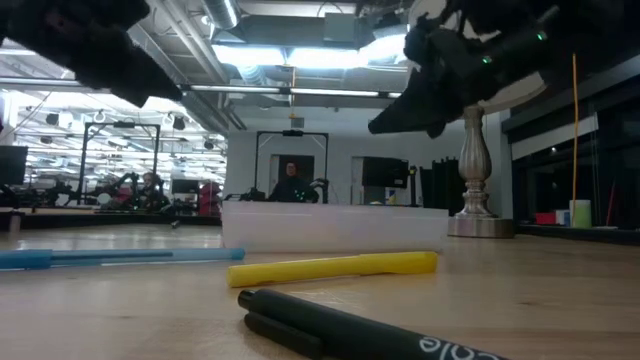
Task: Pick & place school supplies into a supply box
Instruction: Put the left yellow pen into the pink supply box
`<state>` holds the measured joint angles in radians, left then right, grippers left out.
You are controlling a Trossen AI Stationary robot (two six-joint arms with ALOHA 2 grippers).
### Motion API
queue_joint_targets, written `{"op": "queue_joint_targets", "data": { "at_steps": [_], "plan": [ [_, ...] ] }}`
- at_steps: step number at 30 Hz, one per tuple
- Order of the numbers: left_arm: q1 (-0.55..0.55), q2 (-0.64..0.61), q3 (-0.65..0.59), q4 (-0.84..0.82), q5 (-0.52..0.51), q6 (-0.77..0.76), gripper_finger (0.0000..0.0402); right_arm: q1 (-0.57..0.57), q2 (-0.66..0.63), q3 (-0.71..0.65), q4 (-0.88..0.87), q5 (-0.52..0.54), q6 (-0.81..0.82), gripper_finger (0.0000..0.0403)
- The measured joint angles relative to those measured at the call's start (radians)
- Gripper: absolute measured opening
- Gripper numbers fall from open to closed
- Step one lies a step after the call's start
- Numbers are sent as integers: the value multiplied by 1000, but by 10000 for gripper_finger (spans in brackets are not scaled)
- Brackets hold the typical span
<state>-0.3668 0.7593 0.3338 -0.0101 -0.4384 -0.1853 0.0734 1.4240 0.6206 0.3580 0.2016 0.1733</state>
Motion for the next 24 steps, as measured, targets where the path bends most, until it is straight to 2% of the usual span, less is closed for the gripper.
{"op": "queue_joint_targets", "data": {
  "at_steps": [5, 11, 14, 21, 24],
  "plan": [
    [-12, 150, 140, -156, 45, -92, 1, 0, 4, -79, 133, 26, 29, 37],
    [-56, 321, 352, -438, 60, -279, 3, -1, 3, -83, 176, 164, -75, 45],
    [-79, 388, 454, -559, 81, -393, 3, -1, 3, -83, 188, 171, -124, 45],
    [-143, 527, 678, -838, 129, -669, 3, -1, 4, -83, 193, 166, -129, 45],
    [-165, 584, 762, -949, 133, -742, 3, -1, 4, -83, 193, 165, -147, 45]
  ]
}}
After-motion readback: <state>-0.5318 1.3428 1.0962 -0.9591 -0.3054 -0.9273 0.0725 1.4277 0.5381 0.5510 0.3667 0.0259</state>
